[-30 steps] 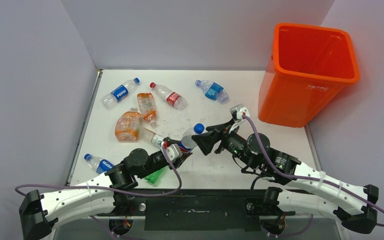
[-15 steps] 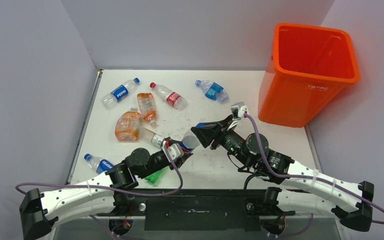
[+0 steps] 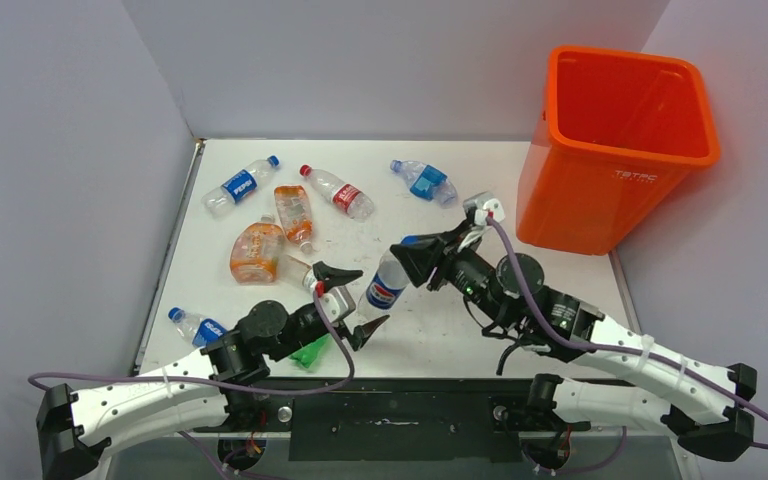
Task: Put the plastic bottles in the bin
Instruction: Pick up the plastic bottle from the corner of the board, then place the plastic bottle in the trash bin.
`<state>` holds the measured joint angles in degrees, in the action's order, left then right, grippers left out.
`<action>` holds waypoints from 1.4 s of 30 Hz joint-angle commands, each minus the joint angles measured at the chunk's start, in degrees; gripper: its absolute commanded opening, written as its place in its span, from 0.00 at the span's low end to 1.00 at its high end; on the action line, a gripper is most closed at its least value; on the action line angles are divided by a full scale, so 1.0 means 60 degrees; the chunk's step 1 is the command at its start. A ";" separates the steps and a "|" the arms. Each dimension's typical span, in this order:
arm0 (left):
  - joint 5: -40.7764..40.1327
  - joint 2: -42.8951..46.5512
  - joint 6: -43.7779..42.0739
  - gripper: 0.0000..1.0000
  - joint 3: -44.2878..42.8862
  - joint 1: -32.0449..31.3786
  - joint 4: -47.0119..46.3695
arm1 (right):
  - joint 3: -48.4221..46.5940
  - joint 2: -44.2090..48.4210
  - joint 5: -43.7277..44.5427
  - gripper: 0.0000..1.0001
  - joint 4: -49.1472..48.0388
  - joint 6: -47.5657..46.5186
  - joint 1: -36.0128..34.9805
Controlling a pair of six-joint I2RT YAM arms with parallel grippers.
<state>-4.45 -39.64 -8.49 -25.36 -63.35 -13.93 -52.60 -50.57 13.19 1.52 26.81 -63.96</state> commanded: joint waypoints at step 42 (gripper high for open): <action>-0.1642 0.0406 0.0075 0.96 -0.0401 -0.0310 -0.0512 | -0.7914 -0.6091 0.5827 0.05 -0.2196 -0.1932 1.0609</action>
<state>-12.60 -36.84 -8.03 -25.39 -64.79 -16.01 -102.59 -85.23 47.72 -14.17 8.78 -3.40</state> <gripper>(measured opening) 0.961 0.362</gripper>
